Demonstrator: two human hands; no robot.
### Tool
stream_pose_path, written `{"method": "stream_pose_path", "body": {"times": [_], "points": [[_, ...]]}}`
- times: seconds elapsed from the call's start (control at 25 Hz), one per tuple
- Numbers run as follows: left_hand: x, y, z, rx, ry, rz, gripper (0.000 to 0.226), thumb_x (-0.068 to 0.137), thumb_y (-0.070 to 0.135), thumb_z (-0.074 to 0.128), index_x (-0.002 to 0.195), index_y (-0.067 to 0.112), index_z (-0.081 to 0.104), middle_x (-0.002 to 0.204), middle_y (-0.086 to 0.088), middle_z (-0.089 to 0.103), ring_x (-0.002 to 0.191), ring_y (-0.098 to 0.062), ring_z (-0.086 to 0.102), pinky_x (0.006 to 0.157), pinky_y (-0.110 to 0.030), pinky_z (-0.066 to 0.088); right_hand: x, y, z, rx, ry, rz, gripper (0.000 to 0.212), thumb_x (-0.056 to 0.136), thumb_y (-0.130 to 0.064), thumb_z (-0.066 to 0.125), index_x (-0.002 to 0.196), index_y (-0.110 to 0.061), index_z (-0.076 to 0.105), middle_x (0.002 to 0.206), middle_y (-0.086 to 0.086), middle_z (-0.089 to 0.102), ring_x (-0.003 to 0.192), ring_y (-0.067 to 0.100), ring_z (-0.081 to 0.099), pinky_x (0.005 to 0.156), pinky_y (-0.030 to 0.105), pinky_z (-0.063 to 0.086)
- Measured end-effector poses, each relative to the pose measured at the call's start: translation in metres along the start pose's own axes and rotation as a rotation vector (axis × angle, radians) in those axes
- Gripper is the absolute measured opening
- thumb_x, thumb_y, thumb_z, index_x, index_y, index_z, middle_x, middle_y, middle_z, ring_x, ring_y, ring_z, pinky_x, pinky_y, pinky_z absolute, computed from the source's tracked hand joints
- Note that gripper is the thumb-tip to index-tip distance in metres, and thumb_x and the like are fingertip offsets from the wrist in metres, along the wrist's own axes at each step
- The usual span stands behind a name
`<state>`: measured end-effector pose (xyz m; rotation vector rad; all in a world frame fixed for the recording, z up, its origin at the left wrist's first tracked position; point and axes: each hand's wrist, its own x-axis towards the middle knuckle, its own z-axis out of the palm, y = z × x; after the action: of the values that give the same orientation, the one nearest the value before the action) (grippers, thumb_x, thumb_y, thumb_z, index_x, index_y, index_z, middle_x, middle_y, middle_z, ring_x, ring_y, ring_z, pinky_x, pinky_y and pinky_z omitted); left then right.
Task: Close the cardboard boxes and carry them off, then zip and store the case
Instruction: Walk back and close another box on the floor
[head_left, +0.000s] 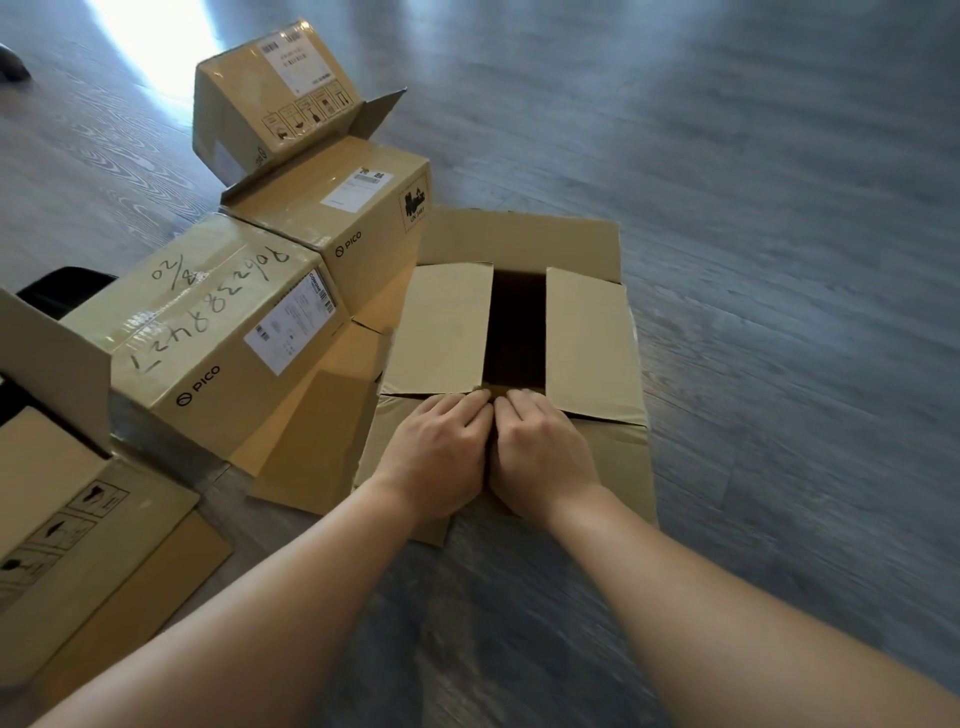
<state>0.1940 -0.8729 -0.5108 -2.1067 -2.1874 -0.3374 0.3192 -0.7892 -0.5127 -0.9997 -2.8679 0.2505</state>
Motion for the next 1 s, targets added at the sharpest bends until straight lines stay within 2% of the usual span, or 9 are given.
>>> {"method": "stream_pose_path", "body": {"times": [0.08,0.16,0.2,0.28,0.4,0.52,0.64,0.8,1.0], "points": [[0.000,0.000,0.001,0.030,-0.033,-0.035,0.048,0.092,0.019,0.050,0.136,0.002,0.057,0.146,-0.020,0.050,0.134,-0.032,0.049,0.116,-0.041,0.035,-0.002,-0.001,0.000,0.020,0.012,0.064,0.050,0.101,-0.027,0.038,0.147,-0.010,0.048,0.154,0.011,0.047,0.147,0.029,0.035,0.116,0.051,0.029],[0.004,-0.002,-0.002,0.057,-0.032,-0.122,0.053,0.098,0.027,0.043,0.144,0.002,0.047,0.157,-0.021,0.032,0.146,-0.033,0.031,0.122,-0.041,0.020,-0.002,0.005,-0.002,-0.029,0.065,0.091,0.052,0.101,-0.033,0.039,0.148,-0.012,0.049,0.157,0.012,0.043,0.150,0.032,0.031,0.115,0.065,0.022],[0.007,-0.006,-0.004,0.066,-0.019,-0.179,0.056,0.099,0.032,0.041,0.147,0.002,0.042,0.160,-0.021,0.025,0.150,-0.033,0.022,0.122,-0.041,0.013,-0.001,0.011,-0.005,-0.028,0.072,0.125,0.054,0.101,-0.035,0.038,0.149,-0.013,0.048,0.158,0.013,0.041,0.150,0.033,0.029,0.115,0.066,0.020],[0.015,-0.018,-0.009,0.111,-0.045,-0.293,0.065,0.098,0.041,0.037,0.151,0.004,0.033,0.164,-0.020,0.014,0.153,-0.032,0.005,0.121,-0.042,0.003,0.002,0.028,-0.011,-0.017,0.059,0.221,0.057,0.100,-0.038,0.040,0.152,-0.014,0.043,0.160,0.018,0.036,0.152,0.037,0.023,0.120,0.059,0.018],[0.020,-0.047,-0.016,0.204,-0.192,-0.526,0.078,0.092,0.058,0.028,0.156,0.013,0.021,0.164,-0.022,0.003,0.152,-0.036,-0.007,0.122,-0.054,0.001,0.004,0.060,-0.015,-0.072,0.000,0.382,0.061,0.098,-0.048,0.043,0.151,-0.020,0.044,0.160,0.024,0.031,0.150,0.047,0.018,0.121,0.061,0.016],[0.011,-0.070,-0.013,0.017,-0.350,-0.768,0.091,0.086,0.077,0.027,0.157,0.023,0.012,0.164,-0.023,0.000,0.151,-0.042,0.000,0.115,-0.062,0.015,-0.001,0.091,-0.011,-0.007,-0.103,0.581,0.065,0.097,-0.064,0.034,0.152,-0.030,0.041,0.164,0.022,0.022,0.151,0.046,0.015,0.118,0.066,0.015],[0.002,-0.076,-0.005,-0.423,-0.350,-0.875,0.097,0.085,0.080,0.039,0.158,0.031,0.000,0.165,-0.018,-0.004,0.147,-0.043,0.020,0.113,-0.053,0.030,-0.012,0.105,-0.001,0.247,-0.148,0.642,0.068,0.098,-0.070,0.030,0.153,-0.032,0.042,0.162,0.023,0.023,0.149,0.042,0.025,0.114,0.055,0.032],[0.015,-0.064,0.003,-0.481,-0.296,-0.808,0.103,0.086,0.072,0.051,0.159,0.021,0.001,0.166,-0.015,0.007,0.149,-0.034,0.021,0.116,-0.046,0.026,-0.017,0.119,0.002,0.292,-0.087,0.655,0.067,0.100,-0.066,0.026,0.154,-0.030,0.040,0.164,0.017,0.022,0.149,0.038,0.027,0.114,0.056,0.035],[0.043,-0.021,0.014,-0.534,-0.401,-0.657,0.105,0.084,0.067,0.060,0.159,0.022,0.000,0.165,-0.015,0.010,0.147,-0.033,0.026,0.115,-0.044,0.029,-0.040,0.170,-0.010,0.174,-0.006,0.802,0.061,0.102,-0.058,0.032,0.151,-0.024,0.045,0.164,0.018,0.024,0.148,0.039,0.029,0.115,0.055,0.033]]}}
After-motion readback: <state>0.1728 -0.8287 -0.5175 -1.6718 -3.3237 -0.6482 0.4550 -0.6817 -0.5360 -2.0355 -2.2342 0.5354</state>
